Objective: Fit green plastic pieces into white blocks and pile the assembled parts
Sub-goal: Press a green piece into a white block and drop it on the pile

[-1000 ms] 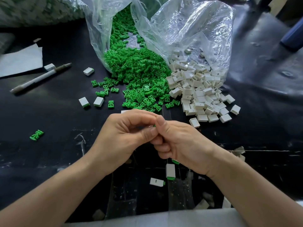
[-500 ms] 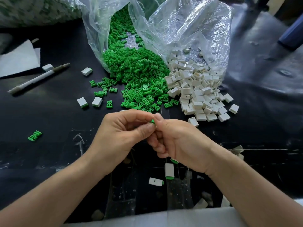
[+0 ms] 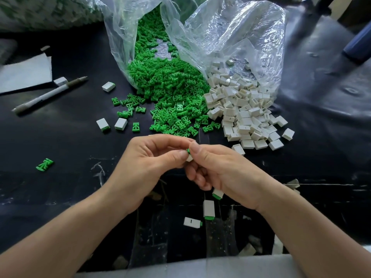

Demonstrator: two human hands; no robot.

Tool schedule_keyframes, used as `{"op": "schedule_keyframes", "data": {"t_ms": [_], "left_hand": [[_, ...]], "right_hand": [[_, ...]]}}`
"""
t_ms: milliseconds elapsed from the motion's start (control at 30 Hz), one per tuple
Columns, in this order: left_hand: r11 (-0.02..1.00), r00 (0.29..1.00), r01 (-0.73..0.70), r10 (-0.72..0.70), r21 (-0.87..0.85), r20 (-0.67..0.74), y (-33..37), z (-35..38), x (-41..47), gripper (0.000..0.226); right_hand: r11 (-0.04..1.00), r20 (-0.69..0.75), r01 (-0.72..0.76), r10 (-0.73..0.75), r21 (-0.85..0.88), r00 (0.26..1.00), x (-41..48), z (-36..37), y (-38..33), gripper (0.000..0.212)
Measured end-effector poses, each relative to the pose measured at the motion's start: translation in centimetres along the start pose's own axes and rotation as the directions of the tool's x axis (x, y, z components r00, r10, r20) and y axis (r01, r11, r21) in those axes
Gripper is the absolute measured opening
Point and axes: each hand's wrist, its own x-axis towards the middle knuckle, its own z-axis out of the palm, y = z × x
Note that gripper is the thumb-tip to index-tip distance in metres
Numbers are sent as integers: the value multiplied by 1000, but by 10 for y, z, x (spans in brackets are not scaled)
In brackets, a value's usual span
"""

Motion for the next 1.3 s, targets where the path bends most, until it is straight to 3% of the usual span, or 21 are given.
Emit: {"op": "schedule_keyframes", "data": {"t_ms": [133,367,600,867,1067,1200,1300], "left_hand": [[999,999,34,-34,19,4,1,1,0,18],[999,998,29,-28,-15,57,1,3,-2,21],[1000,999,19,-18,17,-47,-1,3,-1,20],[999,997,33,-33,1,-70,1,5,-2,18],[999,997,51,-52,-18,-64,1,4,-2,18],[999,996,47,-47,2,-72,1,7,-2,27],[999,995,28,-30,-23,-94,1,6,-2,41]], "right_hand": [[994,-28,3,-6,-107,1000,-1,1,-1,40],[965,-99,77,-105,-251,990,0,4,3,25],[918,-111,169,-221,-360,969,5,5,11,36],[897,-88,232,-284,-376,955,4,8,12,21],[891,-112,226,-290,-395,950,6,8,15,41],[879,-109,233,-303,-416,947,4,9,15,12],[860,-79,268,-333,-434,940,4,10,14,7]]}}
